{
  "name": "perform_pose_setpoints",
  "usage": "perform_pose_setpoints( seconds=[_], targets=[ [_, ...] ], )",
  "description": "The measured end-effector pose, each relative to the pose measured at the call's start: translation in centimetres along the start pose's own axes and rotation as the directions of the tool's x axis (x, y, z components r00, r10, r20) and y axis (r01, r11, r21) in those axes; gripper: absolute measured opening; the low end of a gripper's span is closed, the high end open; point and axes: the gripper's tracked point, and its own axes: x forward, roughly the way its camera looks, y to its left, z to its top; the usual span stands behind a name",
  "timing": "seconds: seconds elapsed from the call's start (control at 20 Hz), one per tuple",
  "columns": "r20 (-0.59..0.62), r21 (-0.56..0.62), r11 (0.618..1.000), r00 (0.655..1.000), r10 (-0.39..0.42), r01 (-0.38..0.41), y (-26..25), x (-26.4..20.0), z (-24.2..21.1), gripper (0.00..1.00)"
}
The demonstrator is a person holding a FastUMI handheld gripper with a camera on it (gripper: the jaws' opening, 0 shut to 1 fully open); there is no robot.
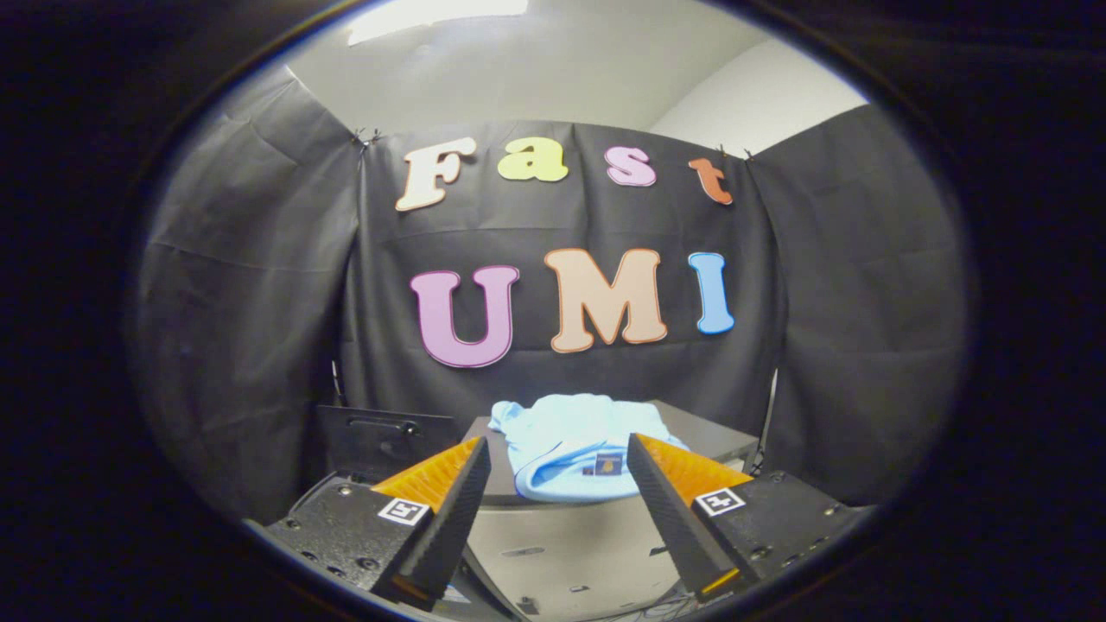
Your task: Put the clothes into the washing machine and then close the washing machine lid.
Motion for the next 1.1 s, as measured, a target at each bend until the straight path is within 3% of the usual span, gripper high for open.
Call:
perform_pose_setpoints(
  seconds=[0.3,0.6,0.7,0.85,0.95,1.05,1.1],
  targets=[
    [-0.054,-0.003,1.0,0.998,-0.029,0.029,-1.1,6.7,1.7,0.96],
    [-0.213,-0.166,0.983,0.97,-0.118,0.083,-4.3,14.0,-1.8,1.0],
    [-0.316,-0.13,0.983,0.934,-0.166,0.13,-5.2,15.7,-3.8,0.97],
    [-0.442,-0.017,0.994,0.891,-0.102,0.105,-3.7,18.8,-6.4,0.98],
    [-0.507,-0.073,0.992,0.853,-0.122,0.099,-3.7,19.9,-7.8,0.98],
    [-0.536,-0.093,0.992,0.836,-0.12,0.083,-2.6,21.7,-8.8,0.97],
    [-0.578,-0.118,0.989,0.804,-0.138,0.085,-2.7,22.0,-9.7,0.98]
  ],
)
